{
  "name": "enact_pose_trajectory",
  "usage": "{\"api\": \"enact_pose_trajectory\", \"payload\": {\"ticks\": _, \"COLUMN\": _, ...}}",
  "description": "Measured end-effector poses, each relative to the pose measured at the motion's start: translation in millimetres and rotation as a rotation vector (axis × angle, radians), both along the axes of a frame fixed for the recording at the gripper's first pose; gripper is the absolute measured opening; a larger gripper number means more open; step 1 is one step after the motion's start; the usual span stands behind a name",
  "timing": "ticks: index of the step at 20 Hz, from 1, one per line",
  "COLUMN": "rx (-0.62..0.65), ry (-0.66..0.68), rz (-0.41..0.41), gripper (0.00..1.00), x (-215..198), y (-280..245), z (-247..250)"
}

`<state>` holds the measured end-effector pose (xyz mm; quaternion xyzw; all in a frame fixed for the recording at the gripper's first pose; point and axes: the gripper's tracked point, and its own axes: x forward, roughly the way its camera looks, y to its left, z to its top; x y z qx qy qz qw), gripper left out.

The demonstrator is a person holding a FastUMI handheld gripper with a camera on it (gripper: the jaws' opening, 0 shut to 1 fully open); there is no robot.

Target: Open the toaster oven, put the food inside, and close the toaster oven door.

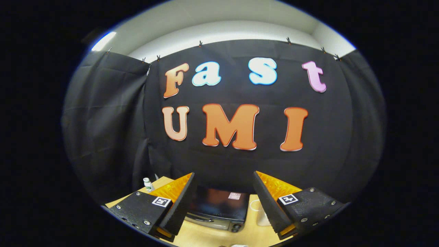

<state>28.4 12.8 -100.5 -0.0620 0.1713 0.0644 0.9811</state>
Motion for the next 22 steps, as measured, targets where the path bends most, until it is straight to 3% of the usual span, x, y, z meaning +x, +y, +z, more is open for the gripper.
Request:
{"api": "enact_pose_trajectory", "payload": {"ticks": 10, "rx": -0.031, "ry": -0.283, "rz": -0.032, "gripper": 0.99, "x": 0, "y": -15, "z": 93}}
{"api": "enact_pose_trajectory", "payload": {"ticks": 22, "rx": -0.017, "ry": -0.269, "rz": -0.007, "gripper": 0.99, "x": 5, "y": -15, "z": 82}}
